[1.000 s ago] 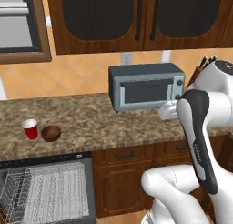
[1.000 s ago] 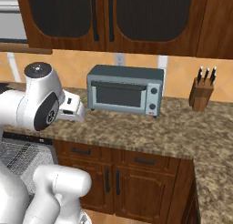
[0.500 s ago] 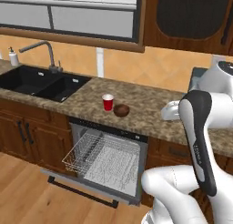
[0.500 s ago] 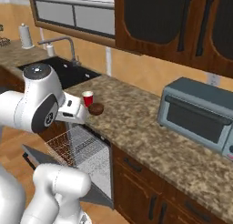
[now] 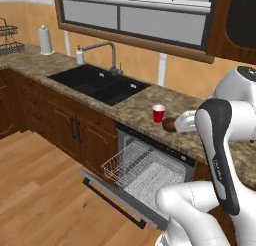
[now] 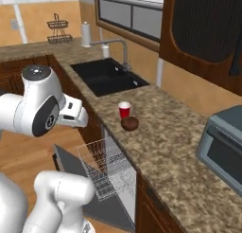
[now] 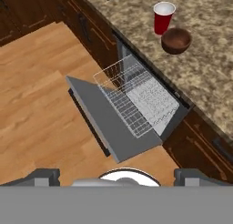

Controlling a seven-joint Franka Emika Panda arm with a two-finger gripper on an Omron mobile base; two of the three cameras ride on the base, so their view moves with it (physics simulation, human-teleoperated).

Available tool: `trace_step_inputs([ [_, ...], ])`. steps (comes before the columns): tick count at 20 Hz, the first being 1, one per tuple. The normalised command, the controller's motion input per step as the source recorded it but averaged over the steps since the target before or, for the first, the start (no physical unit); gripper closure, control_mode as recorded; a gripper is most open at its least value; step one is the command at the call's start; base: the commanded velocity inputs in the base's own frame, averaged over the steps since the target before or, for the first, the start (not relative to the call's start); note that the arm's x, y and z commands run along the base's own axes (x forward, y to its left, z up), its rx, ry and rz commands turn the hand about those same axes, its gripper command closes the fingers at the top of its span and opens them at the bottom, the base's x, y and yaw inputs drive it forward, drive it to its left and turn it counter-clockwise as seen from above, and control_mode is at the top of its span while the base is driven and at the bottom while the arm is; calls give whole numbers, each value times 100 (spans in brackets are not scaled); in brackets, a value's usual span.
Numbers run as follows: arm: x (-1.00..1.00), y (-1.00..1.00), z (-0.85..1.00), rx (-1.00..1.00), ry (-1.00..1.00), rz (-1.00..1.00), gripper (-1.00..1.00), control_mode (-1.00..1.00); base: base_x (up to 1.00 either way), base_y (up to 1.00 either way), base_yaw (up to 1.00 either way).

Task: Pick up the cup and bowl from the counter, place them in the dishwasher, and close the dishwasher door.

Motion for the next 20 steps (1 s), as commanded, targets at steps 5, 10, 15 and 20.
trace_step_inputs([
  [5, 0, 0, 0, 0, 0, 0, -100, 100, 19, -41, 45],
  [10, 0, 0, 0, 0, 0, 0, -100, 100, 3, -27, 39],
  [15, 22, 0, -3, 0, 1, 5, -100, -100, 26, 0, 12],
  [20, 66, -6, -21, -8, 3, 4, -100, -100, 0, 0, 0],
])
